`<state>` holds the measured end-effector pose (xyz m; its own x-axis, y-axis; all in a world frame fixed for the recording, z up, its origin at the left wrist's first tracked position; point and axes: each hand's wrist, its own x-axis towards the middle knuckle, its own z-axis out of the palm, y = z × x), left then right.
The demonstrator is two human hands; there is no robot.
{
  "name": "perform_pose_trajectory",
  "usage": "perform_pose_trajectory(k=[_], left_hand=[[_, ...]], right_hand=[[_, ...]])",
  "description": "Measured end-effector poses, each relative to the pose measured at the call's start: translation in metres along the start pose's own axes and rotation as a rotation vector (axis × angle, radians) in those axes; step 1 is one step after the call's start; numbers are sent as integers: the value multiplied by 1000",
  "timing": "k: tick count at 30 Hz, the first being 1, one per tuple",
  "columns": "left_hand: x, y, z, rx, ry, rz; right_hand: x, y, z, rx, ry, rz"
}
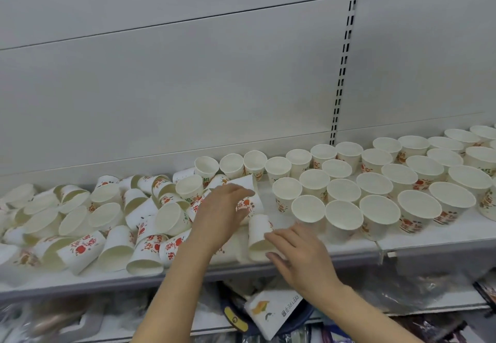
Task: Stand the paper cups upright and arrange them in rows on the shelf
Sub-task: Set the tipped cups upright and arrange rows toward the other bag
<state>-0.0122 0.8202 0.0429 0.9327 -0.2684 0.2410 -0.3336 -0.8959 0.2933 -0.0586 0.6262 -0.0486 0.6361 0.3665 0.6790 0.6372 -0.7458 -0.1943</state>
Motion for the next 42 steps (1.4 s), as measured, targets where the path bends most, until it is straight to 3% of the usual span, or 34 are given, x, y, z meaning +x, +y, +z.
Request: perform_pose_trajectory(k=[5,11,17,24,28,31,35,37,39,42], left_hand=[[40,2,15,156,-208,82],[39,-11,24,233,-117,138],[43,-18,27,267,-116,181],[30,-19,18,-3,40,77],[26,-16,33,59,7,105],[27,-16,39,45,-38,121],[30,-29,19,-94,9,14],[30,-41,6,-25,14,-38],[22,-46,-3,47,-6,-30],[-7,-43,-5,34,-95,23]], right_hand=[[9,4,15,-29,104,54],[24,14,-1,-29,199,262],[30,20,-5,-75,139,359],[25,7,-11,-254,229,109],[14,3,-6,-203,130,-6],[12,6,-1,-205,85,-21],[33,9,-9,-143,206,37],[60,13,-11,-160,244,131],[98,15,-7,-136,133,312],[150,21,14,-132,-233,549]])
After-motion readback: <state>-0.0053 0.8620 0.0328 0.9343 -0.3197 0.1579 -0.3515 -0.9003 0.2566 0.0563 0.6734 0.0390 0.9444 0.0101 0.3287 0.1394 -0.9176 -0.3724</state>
